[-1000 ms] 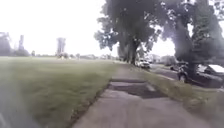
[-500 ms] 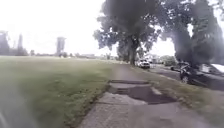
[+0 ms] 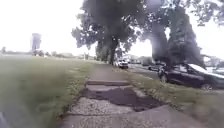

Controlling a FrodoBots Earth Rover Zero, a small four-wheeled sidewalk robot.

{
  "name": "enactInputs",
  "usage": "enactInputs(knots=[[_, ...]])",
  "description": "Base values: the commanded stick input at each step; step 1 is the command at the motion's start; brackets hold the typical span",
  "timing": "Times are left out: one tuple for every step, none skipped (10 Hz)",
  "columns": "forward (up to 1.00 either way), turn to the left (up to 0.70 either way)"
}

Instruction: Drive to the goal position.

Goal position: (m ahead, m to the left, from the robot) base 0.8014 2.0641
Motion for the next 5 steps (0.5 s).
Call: enactInputs(knots=[[0.70, 0.00], [0.70, 0.00], [0.70, 0.00], [0.70, 0.00], [0.70, 0.00]])
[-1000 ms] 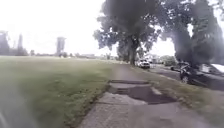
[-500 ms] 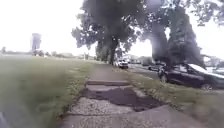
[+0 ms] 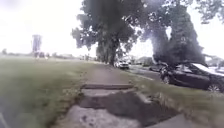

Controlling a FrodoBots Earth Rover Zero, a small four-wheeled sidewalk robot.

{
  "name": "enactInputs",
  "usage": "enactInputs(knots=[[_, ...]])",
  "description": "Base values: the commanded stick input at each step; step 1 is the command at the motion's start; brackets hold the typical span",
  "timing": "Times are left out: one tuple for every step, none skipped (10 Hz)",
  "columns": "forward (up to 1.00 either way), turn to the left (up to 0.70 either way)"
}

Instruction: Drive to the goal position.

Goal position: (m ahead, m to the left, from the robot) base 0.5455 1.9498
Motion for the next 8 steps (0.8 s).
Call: enactInputs(knots=[[0.70, 0.00], [0.70, 0.00], [0.70, 0.00], [0.70, 0.00], [0.70, 0.00], [0.70, 0.00], [0.70, 0.00], [0.70, 0.00]])
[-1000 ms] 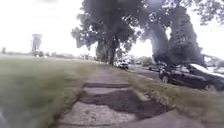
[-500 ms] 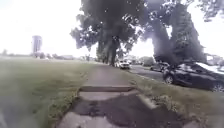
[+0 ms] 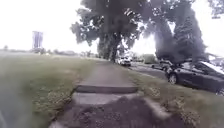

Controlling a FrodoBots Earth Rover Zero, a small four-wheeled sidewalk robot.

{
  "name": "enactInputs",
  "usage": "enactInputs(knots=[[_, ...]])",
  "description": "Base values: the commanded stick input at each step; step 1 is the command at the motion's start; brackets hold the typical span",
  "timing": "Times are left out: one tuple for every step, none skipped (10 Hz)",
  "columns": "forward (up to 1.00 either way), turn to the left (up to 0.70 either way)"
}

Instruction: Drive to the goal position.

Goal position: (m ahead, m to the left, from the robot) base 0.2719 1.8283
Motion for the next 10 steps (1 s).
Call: enactInputs(knots=[[0.70, 0.00], [0.70, 0.00], [0.70, 0.00], [0.70, 0.27], [0.70, 0.32], [0.70, 0.33], [0.70, 0.34], [0.70, 0.33], [0.70, 0.01], [0.70, 0.00]])
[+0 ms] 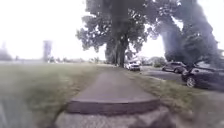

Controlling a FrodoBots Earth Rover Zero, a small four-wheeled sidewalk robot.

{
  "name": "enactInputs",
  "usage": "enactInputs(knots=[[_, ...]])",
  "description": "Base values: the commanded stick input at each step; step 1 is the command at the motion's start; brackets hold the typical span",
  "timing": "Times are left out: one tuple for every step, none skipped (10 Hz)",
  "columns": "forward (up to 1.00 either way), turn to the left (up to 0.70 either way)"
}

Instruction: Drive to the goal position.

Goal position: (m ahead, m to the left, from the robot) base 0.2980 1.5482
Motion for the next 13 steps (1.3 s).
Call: enactInputs(knots=[[0.70, 0.00], [0.70, 0.00], [0.70, 0.00], [0.70, 0.00], [0.70, 0.00], [0.70, 0.00], [0.70, 0.00], [0.70, 0.00], [0.70, 0.00], [0.70, 0.00], [0.70, 0.00], [0.70, 0.00], [0.70, 0.00]])
